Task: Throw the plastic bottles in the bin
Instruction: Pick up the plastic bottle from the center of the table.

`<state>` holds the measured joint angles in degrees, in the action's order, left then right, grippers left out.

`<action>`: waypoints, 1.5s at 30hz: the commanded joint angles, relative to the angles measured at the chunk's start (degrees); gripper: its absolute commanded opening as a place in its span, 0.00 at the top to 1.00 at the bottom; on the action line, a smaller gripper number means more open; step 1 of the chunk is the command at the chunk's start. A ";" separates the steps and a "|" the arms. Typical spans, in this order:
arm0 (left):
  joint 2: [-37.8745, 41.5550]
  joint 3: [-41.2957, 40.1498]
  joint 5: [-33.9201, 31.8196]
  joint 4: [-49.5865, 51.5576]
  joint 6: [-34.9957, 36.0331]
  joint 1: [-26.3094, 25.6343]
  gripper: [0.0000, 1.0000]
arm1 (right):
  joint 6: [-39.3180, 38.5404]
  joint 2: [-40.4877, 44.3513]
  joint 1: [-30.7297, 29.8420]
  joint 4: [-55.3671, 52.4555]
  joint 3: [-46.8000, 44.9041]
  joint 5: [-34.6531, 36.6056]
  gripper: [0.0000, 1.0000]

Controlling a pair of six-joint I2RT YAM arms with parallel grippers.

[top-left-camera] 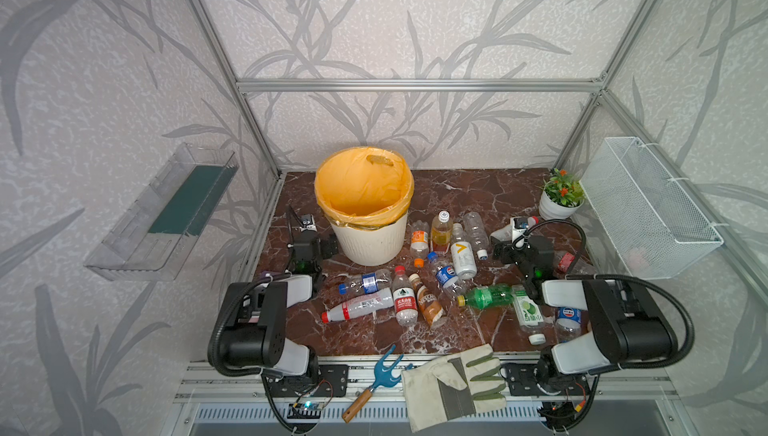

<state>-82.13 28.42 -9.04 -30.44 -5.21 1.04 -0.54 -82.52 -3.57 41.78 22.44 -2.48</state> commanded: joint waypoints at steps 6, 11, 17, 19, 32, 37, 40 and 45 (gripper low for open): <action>20.85 4.94 -5.20 20.87 -11.01 -0.03 0.01 | 8.42 21.32 0.50 -35.26 8.36 -1.88 0.06; 30.01 5.20 -8.17 30.35 -15.94 -0.02 0.01 | 11.74 25.64 0.41 -51.26 15.10 -4.15 0.11; 38.10 3.27 -6.82 34.09 -19.73 -0.23 0.01 | 11.49 27.50 -6.10 -53.96 18.01 -10.99 0.14; 40.32 2.99 -6.85 35.79 -20.26 -0.38 0.01 | 9.02 26.65 -12.24 -54.96 19.37 -7.18 0.13; 43.82 3.92 -8.80 42.74 -22.01 -0.56 0.01 | 8.97 8.94 -28.80 -50.74 29.72 -2.55 0.04; 43.18 4.25 -9.38 43.40 -22.51 -0.60 0.01 | 12.37 2.27 -31.01 -51.43 34.70 0.47 0.04; 42.97 4.77 -9.90 44.43 -22.77 -0.56 0.01 | 13.05 -2.31 -32.02 -53.10 37.96 2.65 0.08; 43.28 5.50 -11.53 46.20 -22.95 -0.51 0.01 | 14.24 -8.81 -32.19 -59.67 43.85 8.11 0.12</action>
<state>-39.24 31.86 -18.06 13.45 -26.83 0.58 12.27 -89.36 -35.44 -12.56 63.90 1.08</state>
